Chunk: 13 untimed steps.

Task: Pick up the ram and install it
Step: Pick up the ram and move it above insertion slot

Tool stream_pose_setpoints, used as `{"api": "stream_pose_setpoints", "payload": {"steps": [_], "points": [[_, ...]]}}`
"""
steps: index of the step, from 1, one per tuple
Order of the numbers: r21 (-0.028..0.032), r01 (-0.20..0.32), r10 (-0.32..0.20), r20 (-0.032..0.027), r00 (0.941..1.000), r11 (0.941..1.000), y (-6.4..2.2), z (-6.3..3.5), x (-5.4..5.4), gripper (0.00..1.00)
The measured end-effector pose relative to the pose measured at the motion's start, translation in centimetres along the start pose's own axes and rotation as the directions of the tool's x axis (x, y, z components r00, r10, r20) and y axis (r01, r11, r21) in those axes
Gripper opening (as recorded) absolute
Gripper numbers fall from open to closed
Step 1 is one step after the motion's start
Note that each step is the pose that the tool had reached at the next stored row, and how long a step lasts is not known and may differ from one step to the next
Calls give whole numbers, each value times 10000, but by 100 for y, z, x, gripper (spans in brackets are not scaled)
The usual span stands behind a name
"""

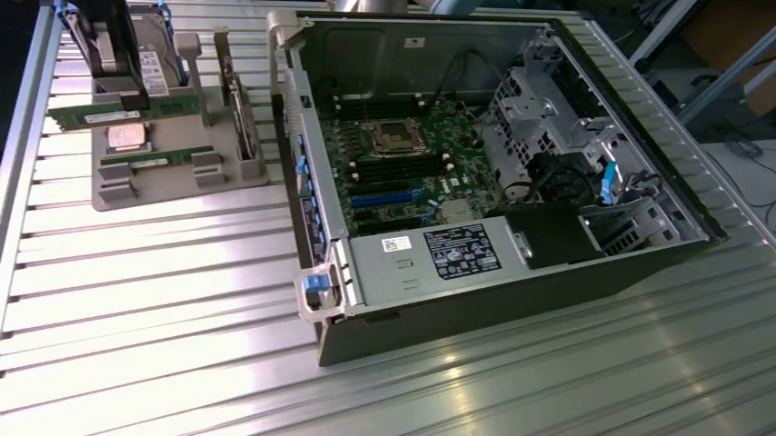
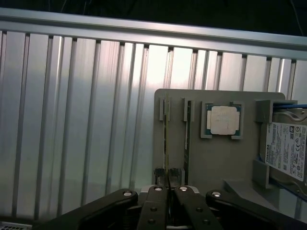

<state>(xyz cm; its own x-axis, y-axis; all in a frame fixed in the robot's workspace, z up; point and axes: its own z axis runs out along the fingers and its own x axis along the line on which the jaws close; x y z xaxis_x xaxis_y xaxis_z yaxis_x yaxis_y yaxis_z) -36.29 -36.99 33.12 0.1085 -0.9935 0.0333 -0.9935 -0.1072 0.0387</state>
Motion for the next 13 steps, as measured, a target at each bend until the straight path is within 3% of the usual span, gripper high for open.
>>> {"api": "stream_pose_setpoints", "payload": {"steps": [13], "points": [[1, 0, 0, 0, 10000, 10000, 3, -73, 2, 12]]}}
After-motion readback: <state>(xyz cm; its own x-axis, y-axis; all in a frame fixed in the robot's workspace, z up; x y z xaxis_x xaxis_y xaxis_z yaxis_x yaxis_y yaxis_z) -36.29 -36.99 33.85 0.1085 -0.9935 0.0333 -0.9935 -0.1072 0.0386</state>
